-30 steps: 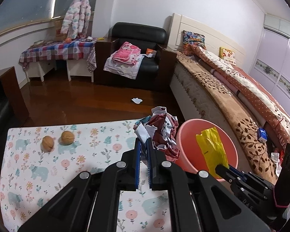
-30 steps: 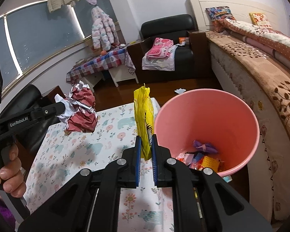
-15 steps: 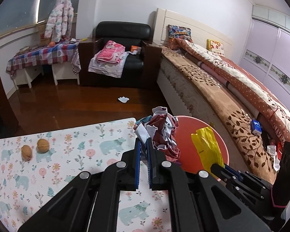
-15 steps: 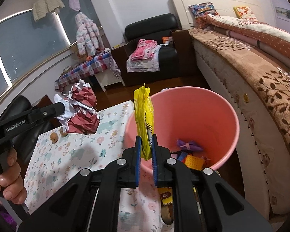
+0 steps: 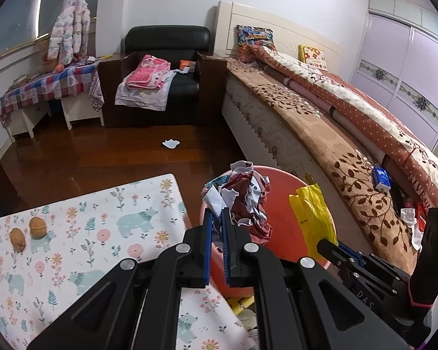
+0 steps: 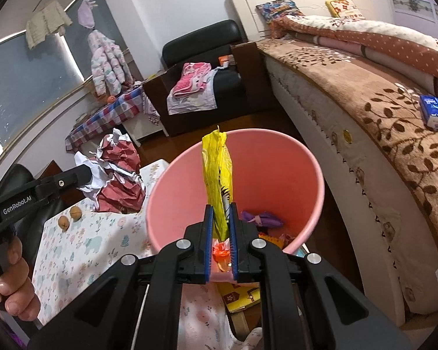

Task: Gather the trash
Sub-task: 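Carry the wrapper and yellow bag over the pink bucket with both tools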

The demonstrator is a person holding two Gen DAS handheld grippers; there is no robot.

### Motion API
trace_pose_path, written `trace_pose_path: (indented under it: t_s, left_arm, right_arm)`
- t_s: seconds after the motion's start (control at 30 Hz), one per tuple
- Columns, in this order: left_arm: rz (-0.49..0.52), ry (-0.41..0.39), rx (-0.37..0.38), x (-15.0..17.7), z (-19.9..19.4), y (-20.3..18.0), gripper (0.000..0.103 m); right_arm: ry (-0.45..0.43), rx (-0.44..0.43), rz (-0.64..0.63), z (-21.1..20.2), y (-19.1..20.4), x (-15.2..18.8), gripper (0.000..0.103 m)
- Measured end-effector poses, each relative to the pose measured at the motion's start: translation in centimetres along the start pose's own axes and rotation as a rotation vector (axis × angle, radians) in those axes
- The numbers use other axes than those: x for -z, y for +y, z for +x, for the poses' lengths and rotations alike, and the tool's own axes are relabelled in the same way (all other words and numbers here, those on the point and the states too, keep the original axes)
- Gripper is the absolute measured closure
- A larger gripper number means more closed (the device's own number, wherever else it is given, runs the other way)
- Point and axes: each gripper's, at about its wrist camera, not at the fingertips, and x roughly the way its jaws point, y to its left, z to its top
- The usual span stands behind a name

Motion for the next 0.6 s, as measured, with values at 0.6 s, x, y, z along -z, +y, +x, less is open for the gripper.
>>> trace_pose_path:
  t_s: [0.6]
  left_arm:
    - [0.02, 0.091, 0.002, 0.8, 4.8, -1.7, 0.098]
  right_arm:
    - [0.02, 0.046, 0.025, 1.8, -2.2, -0.2, 0.093]
